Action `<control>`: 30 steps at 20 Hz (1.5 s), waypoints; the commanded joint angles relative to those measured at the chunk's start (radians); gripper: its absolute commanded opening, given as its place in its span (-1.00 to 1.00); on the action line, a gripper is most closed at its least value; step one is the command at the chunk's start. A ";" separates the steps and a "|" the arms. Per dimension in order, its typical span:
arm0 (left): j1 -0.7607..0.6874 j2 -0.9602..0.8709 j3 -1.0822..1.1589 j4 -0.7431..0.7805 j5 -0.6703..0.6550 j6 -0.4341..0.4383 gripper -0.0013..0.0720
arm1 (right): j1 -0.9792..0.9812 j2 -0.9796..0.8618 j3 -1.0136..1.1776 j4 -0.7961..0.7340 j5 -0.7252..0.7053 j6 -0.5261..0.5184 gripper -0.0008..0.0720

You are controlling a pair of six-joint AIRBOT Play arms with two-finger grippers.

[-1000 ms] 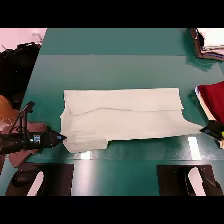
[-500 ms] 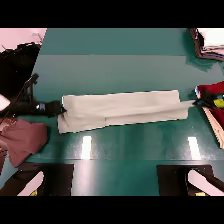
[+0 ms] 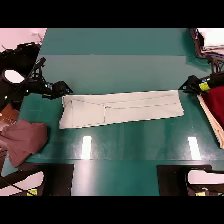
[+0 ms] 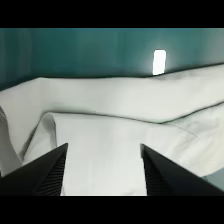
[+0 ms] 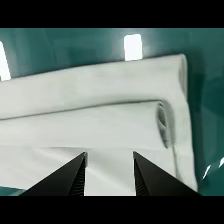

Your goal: Fold the shirts.

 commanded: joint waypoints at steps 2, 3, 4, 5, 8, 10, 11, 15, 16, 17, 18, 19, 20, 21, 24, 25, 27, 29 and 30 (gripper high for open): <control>-0.026 -0.016 0.024 -0.016 -0.058 0.003 -0.68 | -0.127 -0.024 -0.093 0.029 0.037 -0.067 0.49; -0.053 -0.016 0.024 -0.018 -0.043 0.004 -0.90 | -0.159 -0.024 -0.131 0.035 0.022 -0.073 0.60; -0.087 -0.016 0.024 -0.019 -0.019 0.003 -0.90 | -0.180 -0.025 -0.163 0.035 0.008 -0.075 0.60; -0.131 -0.017 0.024 -0.019 0.015 0.003 -0.90 | -0.198 -0.026 -0.195 0.036 -0.012 -0.088 0.60; -0.252 -0.034 0.024 -0.025 0.129 -0.019 -0.90 | -0.206 -0.089 -0.211 0.113 0.018 -0.144 0.59; -0.318 -0.059 0.024 -0.033 0.176 -0.045 -0.90 | -0.181 -0.151 -0.184 0.169 0.028 -0.145 0.59; -0.350 -0.076 0.025 -0.039 0.198 -0.055 -0.90 | -0.158 -0.178 -0.164 0.189 0.027 -0.146 0.59; -0.452 -0.165 0.061 -0.085 0.257 -0.060 -0.90 | -0.059 -0.222 -0.097 0.190 0.024 -0.147 0.02; -0.473 -0.195 0.079 -0.108 0.262 -0.060 -0.90 | -0.040 -0.221 -0.088 0.190 0.025 -0.155 -0.31; -0.495 -0.227 0.102 -0.119 0.264 -0.060 -0.90 | -0.026 -0.220 -0.073 0.190 0.036 -0.179 -0.85; -0.517 -0.261 0.130 -0.121 0.263 -0.060 -0.90 | -0.018 -0.212 -0.059 0.192 0.050 -0.186 -0.92; -0.536 -0.290 0.157 -0.121 0.264 -0.060 -0.90 | -0.018 -0.191 -0.045 0.203 0.060 -0.187 -0.92; -0.552 -0.319 0.185 -0.121 0.264 -0.060 -0.90 | -0.019 -0.164 -0.029 0.235 0.075 -0.188 -0.92; -0.568 -0.353 0.217 -0.121 0.263 -0.060 -0.90 | -0.019 -0.127 -0.008 0.274 0.084 -0.187 -0.92; -0.611 -0.444 0.291 -0.122 0.262 -0.079 -0.90 | 0.010 -0.006 0.061 0.395 0.106 -0.185 -0.92; -0.622 -0.466 0.307 -0.122 0.264 -0.080 -0.90 | 0.031 0.034 0.090 0.412 0.103 -0.175 -0.92; -0.642 -0.499 0.332 -0.132 0.269 -0.081 -0.90 | 0.088 0.094 0.146 0.436 0.093 -0.137 -0.92; -0.656 -0.515 0.341 -0.150 0.306 -0.084 -0.90 | 0.161 0.124 0.203 0.438 0.083 -0.112 -0.92; -0.660 -0.522 0.344 -0.161 0.320 -0.084 -0.90 | 0.197 0.127 0.230 0.444 0.084 -0.112 -0.92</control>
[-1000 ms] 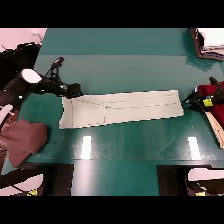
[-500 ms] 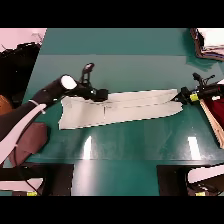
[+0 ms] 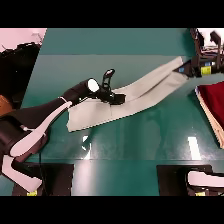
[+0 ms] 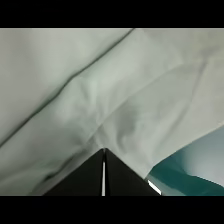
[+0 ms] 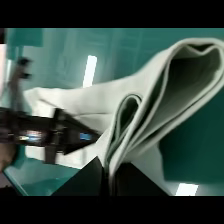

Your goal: Fold the shirts.

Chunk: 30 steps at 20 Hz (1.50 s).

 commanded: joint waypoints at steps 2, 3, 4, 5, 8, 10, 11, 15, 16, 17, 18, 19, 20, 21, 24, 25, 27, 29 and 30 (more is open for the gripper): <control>-0.022 -0.037 0.025 -0.030 0.052 -0.005 -0.90 | 0.161 0.048 0.121 0.048 -0.019 0.037 -0.92; -0.022 -0.036 0.025 -0.033 0.053 -0.004 -0.90 | 0.196 0.048 0.135 0.048 -0.027 0.039 -0.92; -0.022 -0.036 0.025 -0.033 0.053 -0.004 -0.90 | 0.229 0.048 0.145 0.048 -0.040 0.039 -0.92; -0.022 -0.036 0.025 -0.032 0.055 -0.003 -0.90 | 0.264 0.048 0.154 0.048 -0.053 0.039 -0.92; 0.010 -0.023 0.026 -0.024 0.003 -0.004 -0.90 | 0.358 0.046 0.154 0.046 -0.099 0.038 -0.92; 0.076 0.032 0.026 0.011 -0.048 -0.005 -0.90 | 0.425 0.035 0.154 0.048 -0.136 0.038 -0.92; 0.119 0.075 0.026 0.040 -0.071 -0.005 -0.90 | 0.468 0.024 0.154 0.047 -0.153 0.038 -0.92; 0.332 0.316 0.026 0.205 -0.187 -0.003 -0.90 | 0.697 -0.061 0.154 0.049 -0.263 0.036 -0.92; 0.387 0.381 0.026 0.254 -0.208 -0.004 -0.90 | 0.772 -0.091 0.154 0.049 -0.333 0.006 -0.92; 0.433 0.437 0.026 0.298 -0.224 -0.004 -0.90 | 0.841 -0.120 0.154 0.049 -0.401 -0.038 -0.83; 0.479 0.492 0.026 0.338 -0.233 -0.004 -0.90 | 0.910 -0.153 0.154 0.048 -0.472 -0.069 -0.16; 0.519 0.537 0.026 0.362 -0.240 -0.004 -0.90 | 0.960 -0.182 0.154 0.047 -0.515 -0.080 0.45; 0.554 0.571 0.026 0.369 -0.248 -0.004 -0.90 | 0.992 -0.209 0.154 0.047 -0.525 -0.080 0.60; 0.584 0.600 0.026 0.370 -0.258 -0.004 -0.90 | 1.000 -0.224 0.154 0.046 -0.503 -0.079 0.59; 0.625 0.636 0.026 0.370 -0.286 -0.003 -0.90 | 0.932 -0.209 0.154 -0.039 -0.383 -0.045 0.42; 0.626 0.636 0.025 0.371 -0.296 0.001 -0.90 | 0.890 -0.192 0.151 -0.108 -0.350 -0.019 0.42; 0.625 0.636 0.025 0.368 -0.312 0.003 -0.90 | 0.790 -0.148 0.103 -0.206 -0.316 0.019 0.42; 0.625 0.636 0.025 0.368 -0.312 0.003 -0.90 | 0.654 -0.098 0.005 -0.255 -0.295 0.050 0.42; 0.625 0.636 0.025 0.367 -0.315 0.003 -0.90 | 0.589 -0.083 -0.048 -0.259 -0.287 0.056 0.42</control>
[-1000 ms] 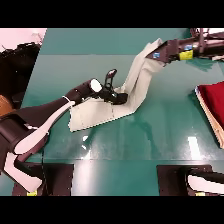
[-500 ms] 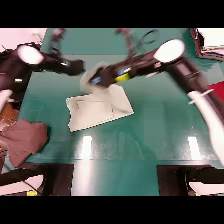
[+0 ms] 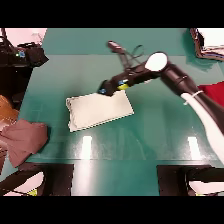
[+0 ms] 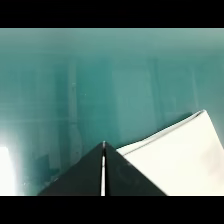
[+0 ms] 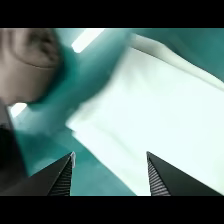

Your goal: Fold the shirts.

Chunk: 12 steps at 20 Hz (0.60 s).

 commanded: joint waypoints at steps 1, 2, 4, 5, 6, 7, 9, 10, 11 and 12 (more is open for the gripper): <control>0.009 0.009 0.000 -0.002 -0.023 0.003 -0.90 | -0.214 0.055 -0.156 -0.088 0.052 0.045 0.43; 0.009 0.008 0.000 -0.011 -0.026 0.003 -0.90 | -0.273 0.050 -0.198 -0.078 0.061 0.045 0.43; 0.009 0.008 -0.002 -0.032 -0.027 0.003 -0.90 | -0.373 0.012 -0.260 -0.039 0.084 0.044 0.43; 0.008 0.008 -0.002 -0.037 -0.026 0.003 -0.90 | -0.408 -0.016 -0.276 -0.014 0.097 0.044 0.43; 0.008 0.008 -0.002 -0.039 -0.027 0.003 -0.90 | -0.432 -0.051 -0.283 0.014 0.108 0.043 0.43; 0.008 0.008 -0.003 -0.039 -0.026 0.003 -0.90 | -0.443 -0.087 -0.283 0.045 0.118 0.041 0.43; 0.008 0.006 -0.005 -0.039 -0.027 0.003 -0.90 | -0.441 -0.154 -0.282 0.129 0.123 0.032 0.43; 0.008 0.006 -0.006 -0.039 -0.027 0.003 -0.90 | -0.430 -0.182 -0.280 0.168 0.122 0.017 0.43; 0.008 0.006 -0.006 -0.039 -0.026 0.003 -0.90 | -0.411 -0.215 -0.265 0.191 0.128 0.010 0.43; 0.008 0.006 -0.006 -0.039 -0.027 0.003 -0.90 | -0.388 -0.245 -0.239 0.191 0.140 0.010 0.43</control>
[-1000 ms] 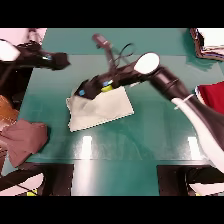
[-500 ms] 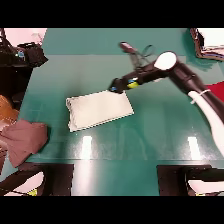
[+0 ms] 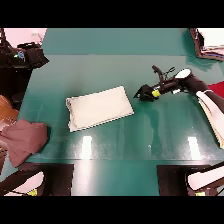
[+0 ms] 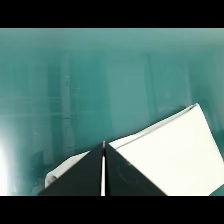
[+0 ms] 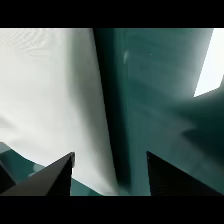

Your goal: Fold the shirts.

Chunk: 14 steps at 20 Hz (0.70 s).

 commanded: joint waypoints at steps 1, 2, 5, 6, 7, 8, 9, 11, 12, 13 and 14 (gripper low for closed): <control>0.000 0.000 -0.001 -0.003 0.000 0.000 -0.90 | 0.044 -0.113 0.058 0.077 0.043 -0.017 0.43; 0.000 0.000 -0.001 -0.003 -0.001 0.000 -0.90 | 0.072 -0.143 0.098 0.077 0.056 -0.016 0.43; 0.000 0.000 -0.001 -0.004 -0.002 -0.001 -0.90 | 0.164 -0.222 0.214 0.077 0.078 -0.012 0.43; 0.000 0.000 -0.001 -0.006 -0.002 -0.001 -0.90 | 0.196 -0.245 0.253 0.077 0.080 -0.012 0.41; 0.000 0.000 -0.001 -0.015 -0.003 -0.001 -0.90 | 0.225 -0.264 0.290 0.076 0.079 -0.012 0.15; 0.000 0.000 -0.001 -0.038 -0.005 0.000 -0.90 | 0.247 -0.280 0.323 0.076 0.076 -0.013 -0.19; 0.000 0.000 -0.001 -0.061 -0.008 0.000 -0.90 | 0.266 -0.291 0.356 0.074 0.068 -0.013 -0.47; -0.010 0.000 -0.001 -0.078 -0.009 0.000 -0.90 | 0.281 -0.288 0.402 0.058 0.044 -0.023 -0.92; -0.027 0.000 -0.001 -0.077 -0.008 0.000 -0.90 | 0.281 -0.280 0.424 0.039 0.046 -0.024 -0.92; -0.055 0.000 -0.001 -0.077 -0.008 0.000 -0.90 | 0.270 -0.267 0.450 0.006 0.051 -0.007 -0.92; -0.089 0.000 -0.001 -0.077 -0.002 0.000 -0.90 | 0.252 -0.249 0.470 -0.035 0.055 0.021 -0.92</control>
